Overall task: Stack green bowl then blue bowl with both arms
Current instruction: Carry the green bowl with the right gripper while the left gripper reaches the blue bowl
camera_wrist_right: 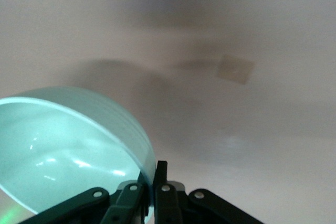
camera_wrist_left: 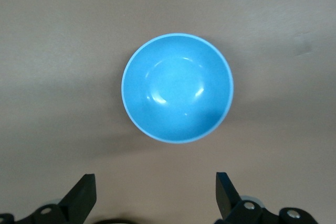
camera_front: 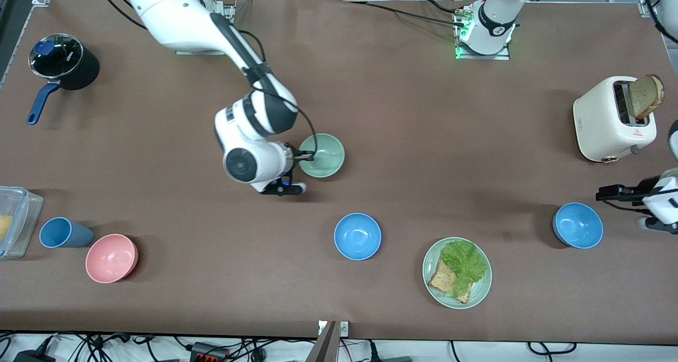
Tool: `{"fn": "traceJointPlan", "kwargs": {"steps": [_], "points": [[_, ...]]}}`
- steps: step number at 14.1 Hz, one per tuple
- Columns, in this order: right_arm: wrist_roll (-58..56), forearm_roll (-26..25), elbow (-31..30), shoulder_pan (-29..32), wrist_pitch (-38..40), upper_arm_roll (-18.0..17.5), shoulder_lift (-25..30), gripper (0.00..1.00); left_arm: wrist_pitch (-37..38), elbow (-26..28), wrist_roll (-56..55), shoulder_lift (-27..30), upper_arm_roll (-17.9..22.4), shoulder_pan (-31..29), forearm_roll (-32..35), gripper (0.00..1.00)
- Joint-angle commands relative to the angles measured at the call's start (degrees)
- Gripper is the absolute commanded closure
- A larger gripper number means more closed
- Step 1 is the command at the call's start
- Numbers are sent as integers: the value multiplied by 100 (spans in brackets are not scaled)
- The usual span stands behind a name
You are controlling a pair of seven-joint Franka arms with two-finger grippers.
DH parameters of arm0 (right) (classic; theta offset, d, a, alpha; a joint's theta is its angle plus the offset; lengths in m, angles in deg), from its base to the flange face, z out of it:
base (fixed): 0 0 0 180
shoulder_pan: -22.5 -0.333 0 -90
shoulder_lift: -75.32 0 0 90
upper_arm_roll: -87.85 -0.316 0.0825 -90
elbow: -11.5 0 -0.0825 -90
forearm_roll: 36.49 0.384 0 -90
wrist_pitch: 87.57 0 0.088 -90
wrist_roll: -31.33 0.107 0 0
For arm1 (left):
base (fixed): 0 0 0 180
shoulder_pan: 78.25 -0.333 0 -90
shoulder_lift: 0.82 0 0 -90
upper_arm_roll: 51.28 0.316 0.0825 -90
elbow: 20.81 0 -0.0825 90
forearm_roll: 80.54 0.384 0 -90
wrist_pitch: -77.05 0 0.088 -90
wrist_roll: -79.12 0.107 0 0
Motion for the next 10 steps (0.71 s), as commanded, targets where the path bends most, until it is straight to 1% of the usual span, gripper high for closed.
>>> {"fn": "traceJointPlan", "kwargs": {"steps": [1, 4, 6, 9, 10], "points": [[377, 112, 133, -257, -138, 45, -202, 100, -318, -193, 141, -428, -4, -40, 160, 0], [853, 95, 124, -600, -463, 54, -326, 100, -881, -193, 491, -709, -4, -181, 143, 0], [889, 104, 116, -627, -499, 54, -405, 100, -1198, -193, 624, -868, -4, -286, 143, 0], [898, 121, 37, -688, -446, 45, -388, 100, -1234, -193, 782, -929, 5, -322, 125, 0], [976, 156, 36, -688, -446, 45, -388, 85, -1243, -193, 869, -973, -4, -348, 116, 0]]}}
